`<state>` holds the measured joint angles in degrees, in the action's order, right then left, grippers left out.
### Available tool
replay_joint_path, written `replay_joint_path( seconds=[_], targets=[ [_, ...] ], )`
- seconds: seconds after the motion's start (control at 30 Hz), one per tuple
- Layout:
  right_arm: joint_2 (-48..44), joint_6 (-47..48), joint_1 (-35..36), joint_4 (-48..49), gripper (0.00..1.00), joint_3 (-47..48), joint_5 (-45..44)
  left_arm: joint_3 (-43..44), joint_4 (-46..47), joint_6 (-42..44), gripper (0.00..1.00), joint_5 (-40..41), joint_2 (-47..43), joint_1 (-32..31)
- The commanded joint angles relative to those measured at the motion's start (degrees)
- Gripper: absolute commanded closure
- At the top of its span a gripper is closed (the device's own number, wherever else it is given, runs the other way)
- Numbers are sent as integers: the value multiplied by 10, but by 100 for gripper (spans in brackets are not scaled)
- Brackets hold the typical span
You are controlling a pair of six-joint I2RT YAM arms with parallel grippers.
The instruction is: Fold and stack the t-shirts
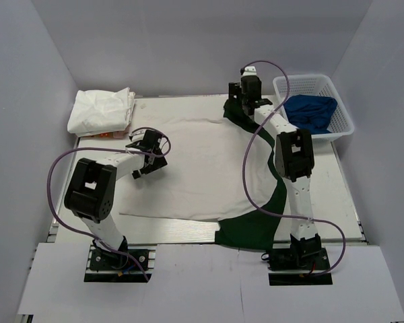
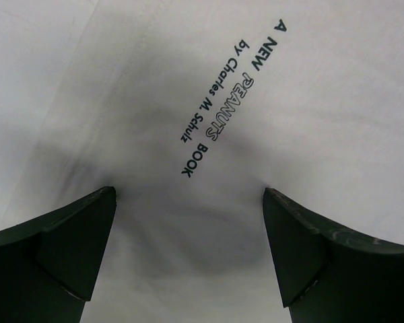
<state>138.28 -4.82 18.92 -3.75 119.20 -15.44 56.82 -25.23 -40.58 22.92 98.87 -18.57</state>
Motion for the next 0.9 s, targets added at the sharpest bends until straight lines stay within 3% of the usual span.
replay_joint_path(
  seconds=[0.0,0.03,0.13,0.3,0.37,0.5,0.67,0.87],
  targets=[
    [-140,-21,2,-36,10,-54,44,-19,-43,-11,0,-8,-33,-2],
    [-152,-26,2,-50,10,-109,49,-19,-43,-11,0,-8,-41,-2],
    [-175,-7,7,-115,10,-158,27,-40,-38,-11,0,-8,-74,-2],
    [-137,2,5,-238,10,-124,64,-47,-32,-11,0,-14,-98,-2],
    [-119,3,8,-270,10,-117,117,-47,-38,-11,0,-14,-98,-2],
    [-109,-23,4,-261,10,-130,181,-41,-44,-11,0,-9,-93,-2],
    [-58,-63,0,-196,10,-89,157,-36,-44,-11,0,-9,-72,-2],
    [34,-118,-11,-175,10,-4,67,-30,-64,-11,0,-9,-23,9]
  ],
)
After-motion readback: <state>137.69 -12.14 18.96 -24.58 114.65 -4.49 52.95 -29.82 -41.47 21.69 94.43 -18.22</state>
